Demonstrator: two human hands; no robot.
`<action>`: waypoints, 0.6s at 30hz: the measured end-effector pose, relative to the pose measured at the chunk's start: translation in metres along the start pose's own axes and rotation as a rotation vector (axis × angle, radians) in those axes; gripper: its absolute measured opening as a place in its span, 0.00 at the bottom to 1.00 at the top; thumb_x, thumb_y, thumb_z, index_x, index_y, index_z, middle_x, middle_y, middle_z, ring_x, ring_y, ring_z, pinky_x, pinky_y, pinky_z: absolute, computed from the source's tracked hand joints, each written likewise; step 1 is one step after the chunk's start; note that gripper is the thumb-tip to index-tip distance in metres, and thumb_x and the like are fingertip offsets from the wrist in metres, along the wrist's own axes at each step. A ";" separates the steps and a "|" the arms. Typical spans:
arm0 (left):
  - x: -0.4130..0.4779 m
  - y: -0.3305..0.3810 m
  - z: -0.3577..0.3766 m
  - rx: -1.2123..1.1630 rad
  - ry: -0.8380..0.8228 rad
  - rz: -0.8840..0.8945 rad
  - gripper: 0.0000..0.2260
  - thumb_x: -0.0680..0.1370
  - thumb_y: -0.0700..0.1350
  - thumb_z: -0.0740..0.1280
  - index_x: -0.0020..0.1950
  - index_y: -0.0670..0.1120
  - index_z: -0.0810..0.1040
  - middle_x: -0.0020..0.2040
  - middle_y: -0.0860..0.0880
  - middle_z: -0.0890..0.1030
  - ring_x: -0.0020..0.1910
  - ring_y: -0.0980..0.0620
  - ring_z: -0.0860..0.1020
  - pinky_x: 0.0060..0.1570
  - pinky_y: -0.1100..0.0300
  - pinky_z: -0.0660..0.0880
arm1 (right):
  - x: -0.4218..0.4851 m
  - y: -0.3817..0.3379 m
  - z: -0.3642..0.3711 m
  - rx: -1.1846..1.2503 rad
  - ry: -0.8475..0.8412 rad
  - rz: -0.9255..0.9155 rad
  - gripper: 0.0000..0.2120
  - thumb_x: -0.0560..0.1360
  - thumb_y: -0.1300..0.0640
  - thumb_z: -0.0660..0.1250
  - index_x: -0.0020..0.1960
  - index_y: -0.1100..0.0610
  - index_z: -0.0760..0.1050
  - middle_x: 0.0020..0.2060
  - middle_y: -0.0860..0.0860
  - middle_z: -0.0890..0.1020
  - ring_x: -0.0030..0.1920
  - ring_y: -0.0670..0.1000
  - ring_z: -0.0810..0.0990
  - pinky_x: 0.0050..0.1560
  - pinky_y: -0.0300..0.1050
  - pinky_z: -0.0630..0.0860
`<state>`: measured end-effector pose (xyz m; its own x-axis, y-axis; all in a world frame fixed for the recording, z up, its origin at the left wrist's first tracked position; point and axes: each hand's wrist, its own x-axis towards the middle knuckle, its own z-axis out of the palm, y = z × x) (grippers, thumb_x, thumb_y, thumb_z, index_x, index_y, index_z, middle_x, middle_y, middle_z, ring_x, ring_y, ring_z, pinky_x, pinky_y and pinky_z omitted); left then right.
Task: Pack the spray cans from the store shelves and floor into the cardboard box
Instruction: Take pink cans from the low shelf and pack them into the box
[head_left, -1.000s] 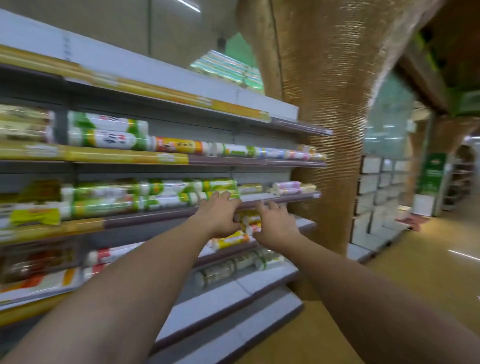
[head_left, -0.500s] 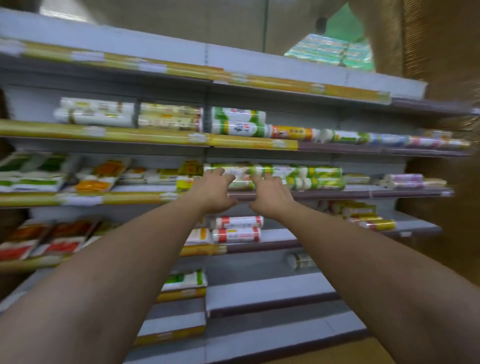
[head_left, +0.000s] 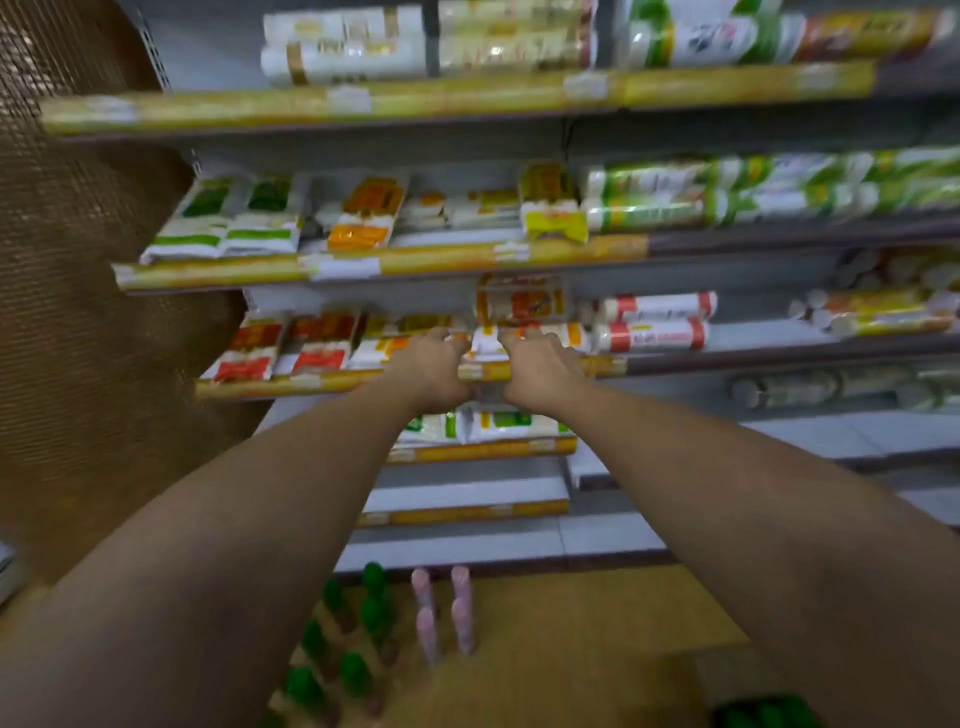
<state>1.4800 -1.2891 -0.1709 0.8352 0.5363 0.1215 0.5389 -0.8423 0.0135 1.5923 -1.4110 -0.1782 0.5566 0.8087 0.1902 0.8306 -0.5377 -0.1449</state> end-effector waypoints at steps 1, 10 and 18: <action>-0.002 -0.011 0.015 -0.003 -0.034 0.005 0.33 0.76 0.62 0.70 0.77 0.50 0.67 0.76 0.40 0.67 0.74 0.38 0.66 0.67 0.44 0.71 | 0.005 -0.009 0.020 0.013 -0.033 0.002 0.32 0.75 0.50 0.71 0.76 0.53 0.65 0.67 0.58 0.72 0.66 0.63 0.72 0.61 0.58 0.75; -0.002 -0.086 0.166 -0.108 -0.312 -0.080 0.33 0.76 0.60 0.70 0.78 0.49 0.67 0.77 0.41 0.66 0.74 0.38 0.66 0.69 0.42 0.70 | 0.037 -0.062 0.188 0.062 -0.363 -0.016 0.29 0.73 0.47 0.72 0.71 0.52 0.69 0.64 0.57 0.76 0.65 0.62 0.75 0.58 0.56 0.78; 0.028 -0.139 0.307 -0.251 -0.472 -0.258 0.34 0.73 0.66 0.67 0.73 0.48 0.71 0.69 0.40 0.73 0.69 0.37 0.71 0.65 0.43 0.73 | 0.093 -0.052 0.352 0.088 -0.550 0.014 0.29 0.71 0.46 0.74 0.69 0.50 0.72 0.63 0.56 0.78 0.63 0.61 0.77 0.59 0.54 0.78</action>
<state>1.4626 -1.1405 -0.4735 0.6698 0.6432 -0.3710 0.7369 -0.6374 0.2252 1.5956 -1.2235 -0.4951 0.4580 0.8197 -0.3439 0.8056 -0.5463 -0.2292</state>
